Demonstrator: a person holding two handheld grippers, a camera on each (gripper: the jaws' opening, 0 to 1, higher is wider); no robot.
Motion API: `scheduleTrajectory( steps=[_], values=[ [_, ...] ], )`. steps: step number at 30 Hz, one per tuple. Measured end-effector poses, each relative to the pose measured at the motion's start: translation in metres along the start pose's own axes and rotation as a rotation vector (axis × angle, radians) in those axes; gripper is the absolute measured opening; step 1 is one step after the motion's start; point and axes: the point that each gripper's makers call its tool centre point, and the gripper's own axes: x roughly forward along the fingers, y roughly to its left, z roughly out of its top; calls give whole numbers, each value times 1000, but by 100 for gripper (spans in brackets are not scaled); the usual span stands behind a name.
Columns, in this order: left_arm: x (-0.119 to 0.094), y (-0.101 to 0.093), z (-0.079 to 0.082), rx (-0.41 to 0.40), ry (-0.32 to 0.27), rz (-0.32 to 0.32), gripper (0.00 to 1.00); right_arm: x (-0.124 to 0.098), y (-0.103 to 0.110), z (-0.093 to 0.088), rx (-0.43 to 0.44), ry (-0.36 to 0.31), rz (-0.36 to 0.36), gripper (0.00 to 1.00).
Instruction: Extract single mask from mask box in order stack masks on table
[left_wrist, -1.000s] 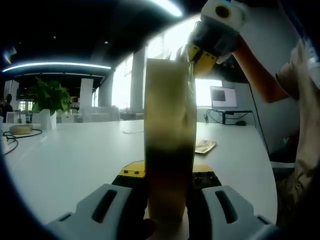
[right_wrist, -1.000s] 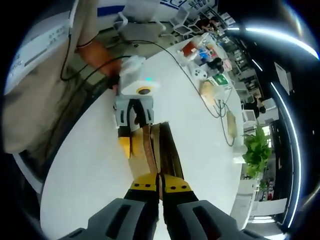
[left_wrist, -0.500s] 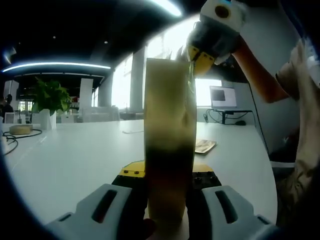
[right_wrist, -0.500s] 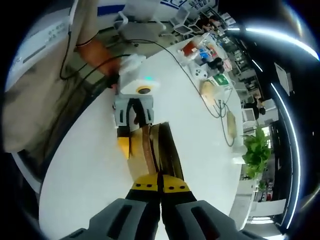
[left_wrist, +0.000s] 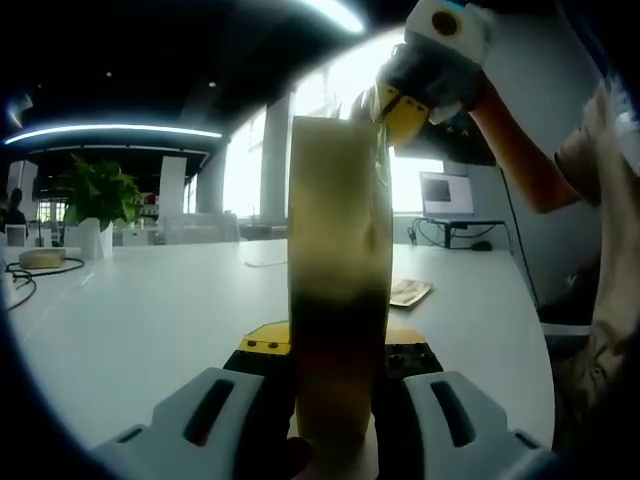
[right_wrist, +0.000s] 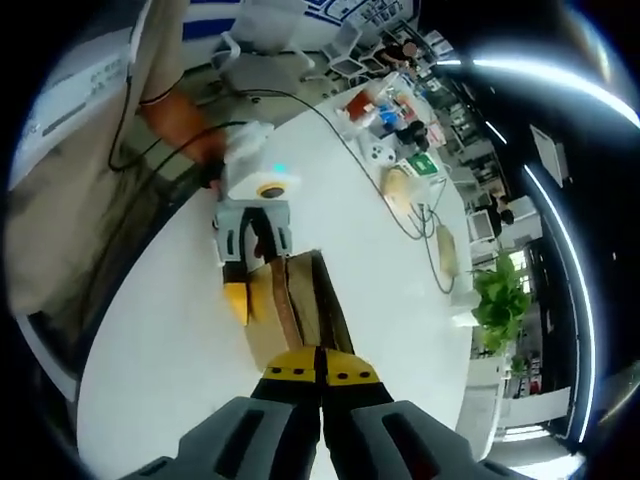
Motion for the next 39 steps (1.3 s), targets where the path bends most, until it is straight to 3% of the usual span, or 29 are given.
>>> scheduleTrajectory(
  steps=[19,39],
  values=[
    [0,1,-1,-3,1,-1,19,-12,-10,3,46,-38,-66,0],
    [0,0,-1,-3,1,2,20,-35,-37,12,84,-73,-194,0]
  ],
)
